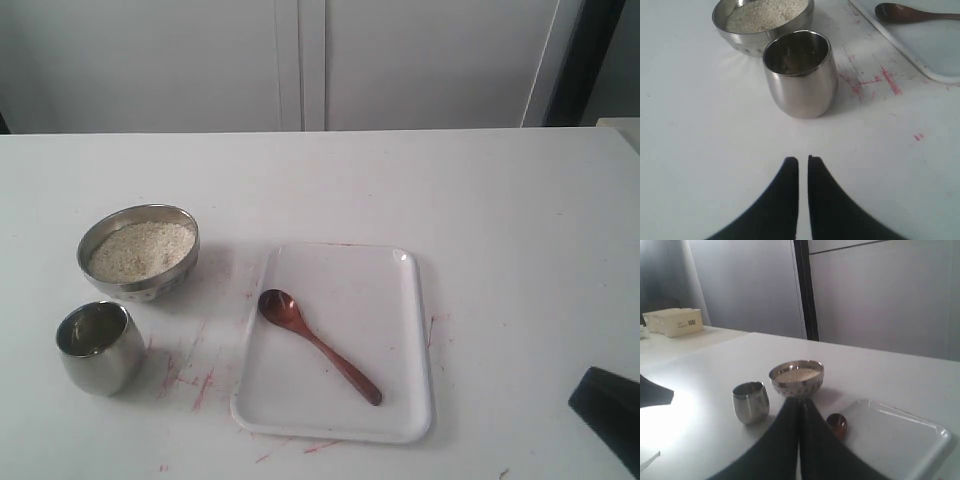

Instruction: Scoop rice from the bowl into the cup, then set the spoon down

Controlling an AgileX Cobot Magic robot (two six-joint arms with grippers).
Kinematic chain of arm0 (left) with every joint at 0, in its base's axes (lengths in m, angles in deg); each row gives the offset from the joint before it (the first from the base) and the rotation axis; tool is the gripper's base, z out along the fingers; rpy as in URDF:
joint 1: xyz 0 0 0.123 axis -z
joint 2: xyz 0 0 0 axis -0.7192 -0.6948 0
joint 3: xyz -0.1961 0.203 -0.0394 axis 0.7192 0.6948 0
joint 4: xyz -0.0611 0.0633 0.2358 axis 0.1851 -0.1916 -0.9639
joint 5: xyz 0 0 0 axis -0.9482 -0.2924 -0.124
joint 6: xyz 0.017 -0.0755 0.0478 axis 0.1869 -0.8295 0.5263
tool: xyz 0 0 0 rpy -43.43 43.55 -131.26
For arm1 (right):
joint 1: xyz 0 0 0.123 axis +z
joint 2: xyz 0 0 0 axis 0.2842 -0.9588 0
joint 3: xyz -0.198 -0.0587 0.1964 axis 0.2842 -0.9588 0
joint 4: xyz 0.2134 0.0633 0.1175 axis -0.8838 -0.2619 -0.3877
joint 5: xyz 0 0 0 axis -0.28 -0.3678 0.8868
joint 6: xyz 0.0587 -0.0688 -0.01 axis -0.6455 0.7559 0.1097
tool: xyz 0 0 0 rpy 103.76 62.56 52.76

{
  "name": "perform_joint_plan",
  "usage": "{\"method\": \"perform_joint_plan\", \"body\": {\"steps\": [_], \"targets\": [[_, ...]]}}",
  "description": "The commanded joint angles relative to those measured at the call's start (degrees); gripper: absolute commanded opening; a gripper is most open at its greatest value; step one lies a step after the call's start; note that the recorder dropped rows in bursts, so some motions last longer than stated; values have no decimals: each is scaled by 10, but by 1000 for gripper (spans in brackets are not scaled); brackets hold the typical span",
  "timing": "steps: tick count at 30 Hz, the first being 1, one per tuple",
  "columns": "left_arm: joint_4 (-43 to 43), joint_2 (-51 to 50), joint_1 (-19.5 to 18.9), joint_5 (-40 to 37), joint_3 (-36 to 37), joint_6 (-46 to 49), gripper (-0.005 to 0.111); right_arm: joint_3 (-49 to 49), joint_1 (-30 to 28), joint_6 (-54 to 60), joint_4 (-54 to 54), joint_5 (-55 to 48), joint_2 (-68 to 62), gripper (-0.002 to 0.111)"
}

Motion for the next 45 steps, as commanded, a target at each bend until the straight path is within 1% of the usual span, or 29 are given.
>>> {"method": "perform_joint_plan", "body": {"steps": [1, 4, 11, 33, 39, 45], "targets": [[6, 2, 3, -2, 3, 2, 14, -31, -3, 7, 35, 15, 3, 0], [6, 2, 3, -2, 3, 2, 14, -31, -3, 13, 45, -15, 3, 0], [6, 2, 3, -2, 3, 2, 14, -31, -3, -26, 21, -13, 3, 0], [6, 2, 3, -2, 3, 2, 14, -31, -8, -26, 21, -13, 3, 0], [6, 2, 3, -2, 3, 2, 14, -31, -76, -26, 21, -13, 3, 0], [6, 2, 3, -2, 3, 2, 14, -31, -177, -26, 21, -13, 3, 0]]}}
